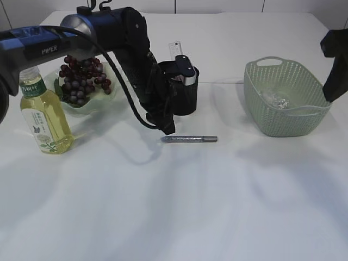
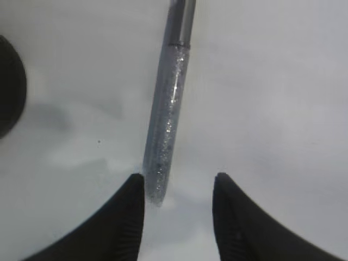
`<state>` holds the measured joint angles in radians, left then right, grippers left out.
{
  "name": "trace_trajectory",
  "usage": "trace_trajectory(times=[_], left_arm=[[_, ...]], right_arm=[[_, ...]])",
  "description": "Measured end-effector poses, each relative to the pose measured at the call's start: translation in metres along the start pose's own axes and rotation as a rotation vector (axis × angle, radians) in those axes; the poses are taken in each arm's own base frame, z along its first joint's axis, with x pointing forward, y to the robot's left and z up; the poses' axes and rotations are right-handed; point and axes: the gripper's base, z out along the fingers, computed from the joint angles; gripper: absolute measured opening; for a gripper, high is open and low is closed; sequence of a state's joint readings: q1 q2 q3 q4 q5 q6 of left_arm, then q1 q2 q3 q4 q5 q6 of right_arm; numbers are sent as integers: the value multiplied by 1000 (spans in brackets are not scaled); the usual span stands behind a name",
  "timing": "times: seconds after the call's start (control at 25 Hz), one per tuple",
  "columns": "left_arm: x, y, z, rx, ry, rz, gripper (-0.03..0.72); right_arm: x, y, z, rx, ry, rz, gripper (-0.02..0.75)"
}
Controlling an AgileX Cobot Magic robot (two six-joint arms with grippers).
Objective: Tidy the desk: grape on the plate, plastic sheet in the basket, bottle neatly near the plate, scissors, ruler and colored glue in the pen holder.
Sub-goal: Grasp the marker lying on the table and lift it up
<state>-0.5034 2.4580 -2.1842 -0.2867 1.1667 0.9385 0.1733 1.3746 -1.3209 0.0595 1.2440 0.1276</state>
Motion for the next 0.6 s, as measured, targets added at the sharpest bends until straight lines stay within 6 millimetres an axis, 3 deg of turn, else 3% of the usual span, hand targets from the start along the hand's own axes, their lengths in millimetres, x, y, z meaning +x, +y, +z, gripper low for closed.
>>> trace_trajectory(times=[0.6], left_arm=[[1, 4, 7, -34, 0, 72, 314]], right_arm=[[0, 0, 0, 0, 0, -2, 379]])
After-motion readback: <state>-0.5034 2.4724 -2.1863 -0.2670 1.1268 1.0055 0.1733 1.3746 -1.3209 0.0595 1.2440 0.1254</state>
